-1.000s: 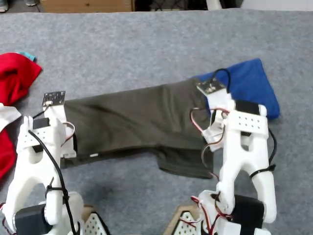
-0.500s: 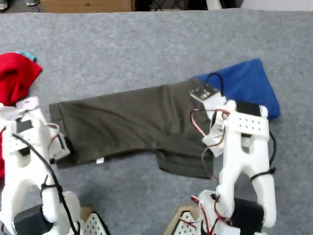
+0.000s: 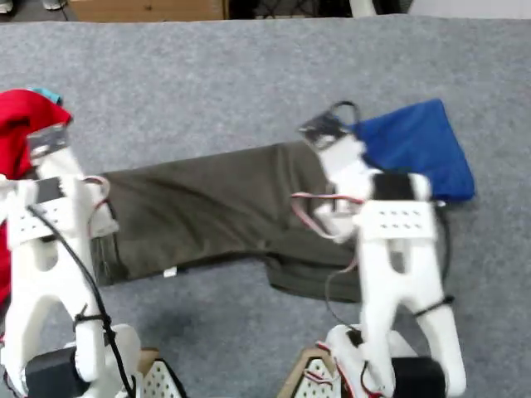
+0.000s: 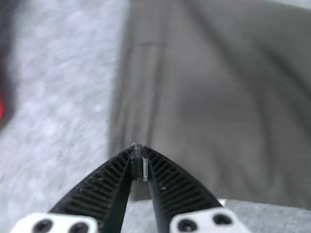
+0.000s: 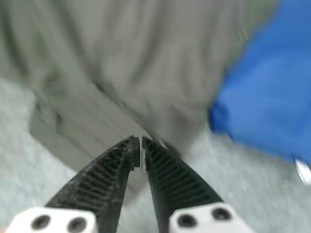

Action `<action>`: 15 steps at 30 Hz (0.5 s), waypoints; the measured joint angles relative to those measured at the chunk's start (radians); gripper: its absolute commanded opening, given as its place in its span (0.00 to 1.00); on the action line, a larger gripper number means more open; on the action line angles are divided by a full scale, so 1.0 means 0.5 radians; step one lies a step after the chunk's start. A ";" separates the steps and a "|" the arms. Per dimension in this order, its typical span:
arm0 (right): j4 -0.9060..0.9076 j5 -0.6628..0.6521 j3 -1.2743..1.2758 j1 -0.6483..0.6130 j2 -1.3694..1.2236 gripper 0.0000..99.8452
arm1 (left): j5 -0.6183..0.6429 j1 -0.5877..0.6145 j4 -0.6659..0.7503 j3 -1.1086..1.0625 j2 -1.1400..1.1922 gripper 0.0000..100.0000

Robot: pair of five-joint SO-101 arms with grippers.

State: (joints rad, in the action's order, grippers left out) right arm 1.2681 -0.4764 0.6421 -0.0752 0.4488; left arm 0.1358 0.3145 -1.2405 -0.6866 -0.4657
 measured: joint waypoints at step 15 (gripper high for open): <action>-0.423 0.390 -0.009 -0.224 -0.724 0.01 | -0.310 -0.009 0.620 -0.411 0.512 0.03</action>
State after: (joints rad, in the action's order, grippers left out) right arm 1.0564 -0.2816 0.6375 -0.1872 0.0867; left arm -0.0192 0.3099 -0.9306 -0.8922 -0.2094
